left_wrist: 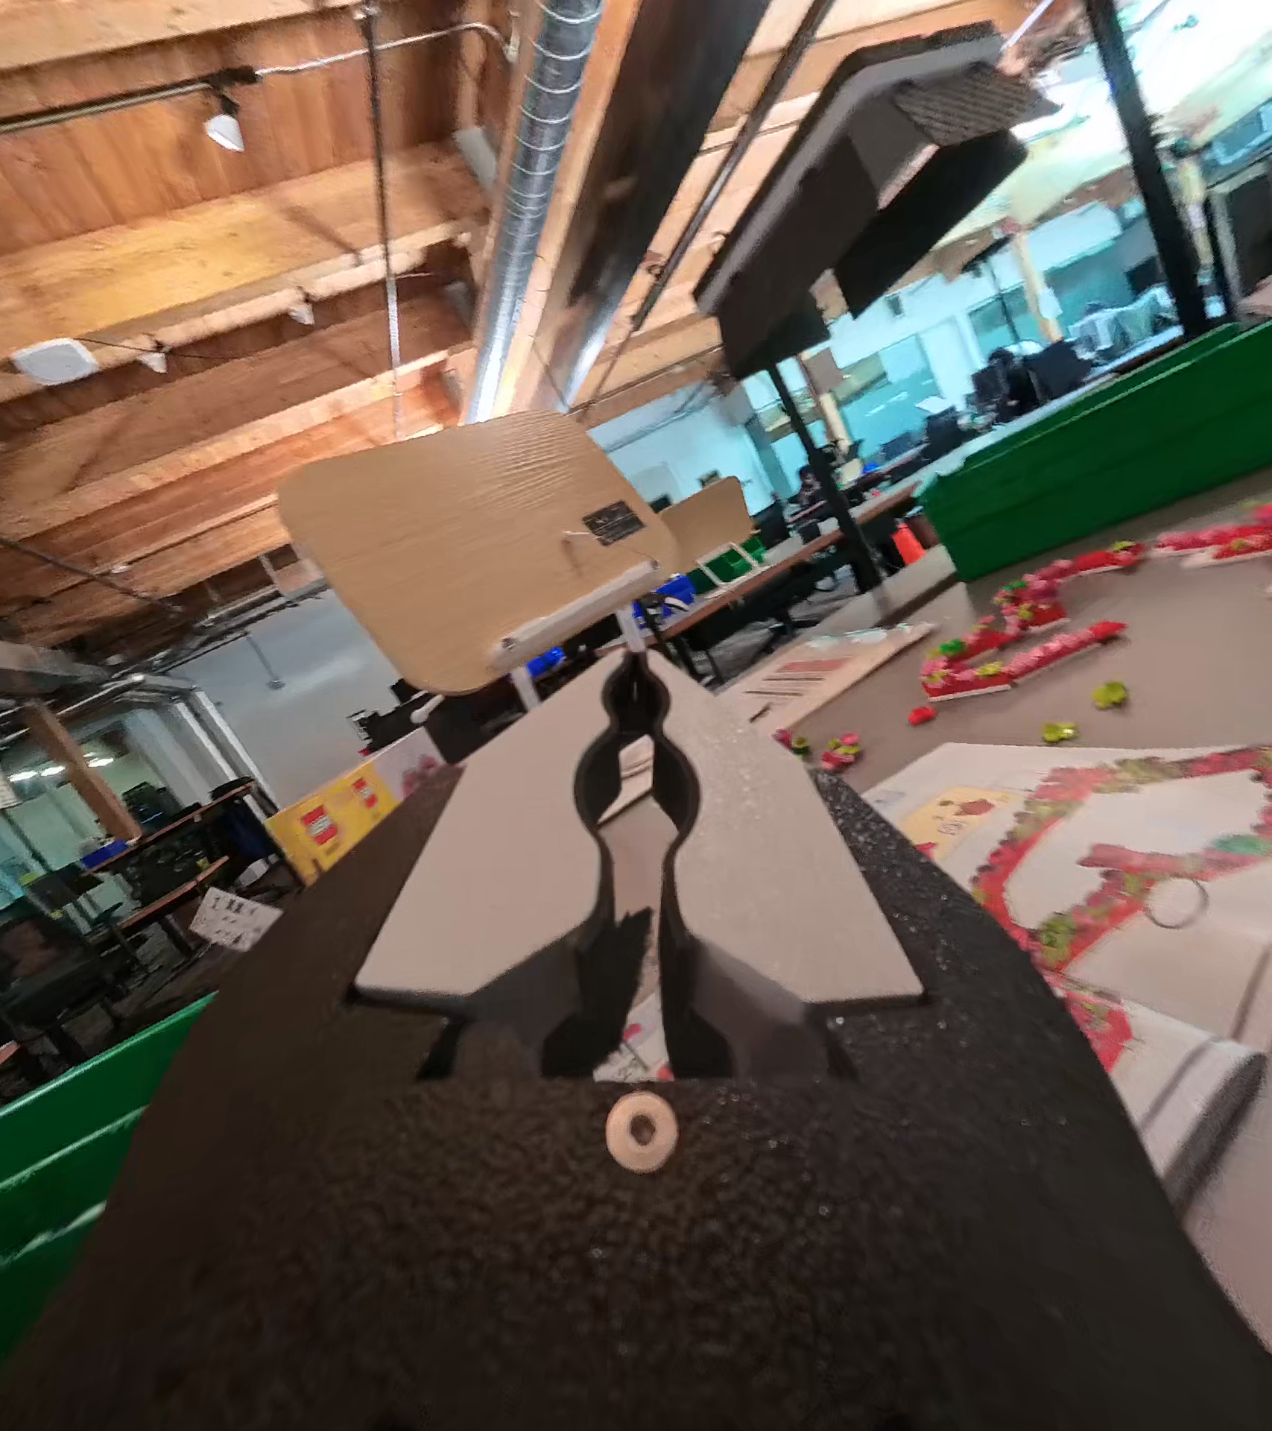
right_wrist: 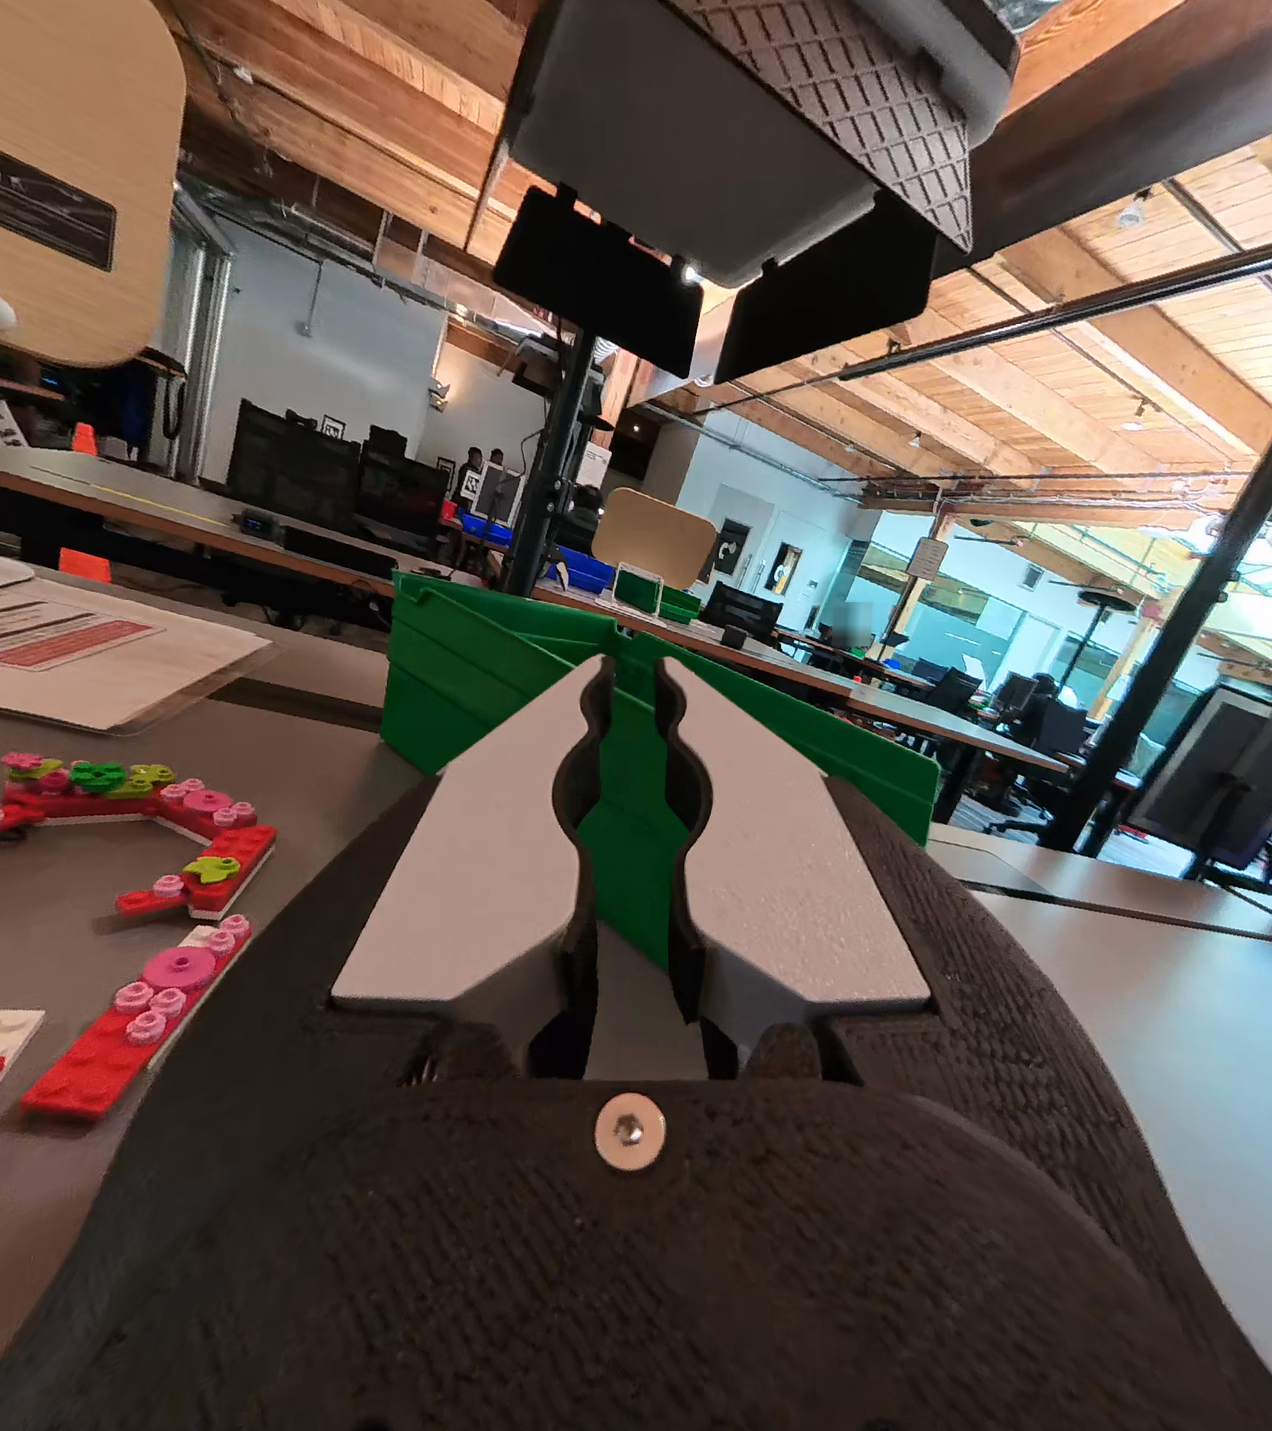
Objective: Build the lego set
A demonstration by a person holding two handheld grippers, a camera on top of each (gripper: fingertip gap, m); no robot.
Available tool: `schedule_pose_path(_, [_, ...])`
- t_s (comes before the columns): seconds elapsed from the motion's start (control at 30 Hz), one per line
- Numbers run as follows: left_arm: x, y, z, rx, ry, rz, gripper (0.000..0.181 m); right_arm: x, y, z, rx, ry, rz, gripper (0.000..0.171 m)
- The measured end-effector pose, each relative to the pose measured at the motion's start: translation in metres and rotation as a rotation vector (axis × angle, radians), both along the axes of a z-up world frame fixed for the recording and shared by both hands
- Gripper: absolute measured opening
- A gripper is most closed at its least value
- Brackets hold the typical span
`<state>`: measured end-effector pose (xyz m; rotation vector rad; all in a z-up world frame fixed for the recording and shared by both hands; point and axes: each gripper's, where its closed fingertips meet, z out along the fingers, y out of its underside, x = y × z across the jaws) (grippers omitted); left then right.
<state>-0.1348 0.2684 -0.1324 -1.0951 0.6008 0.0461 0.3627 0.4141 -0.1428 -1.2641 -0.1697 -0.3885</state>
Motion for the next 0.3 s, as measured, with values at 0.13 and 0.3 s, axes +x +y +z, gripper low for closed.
schedule_pose_path(0.13, [0.015, 0.000, -0.009, 0.000, 0.069, -0.036, 0.000, 0.001, 0.010, 0.000, -0.002, -0.009, 0.010, 0.009])
schedule_pose_path(0.3, [0.013, 0.005, -0.011, -0.001, 0.061, -0.027, 0.000, -0.004, 0.026, -0.004, -0.026, -0.060, 0.029, 0.007])
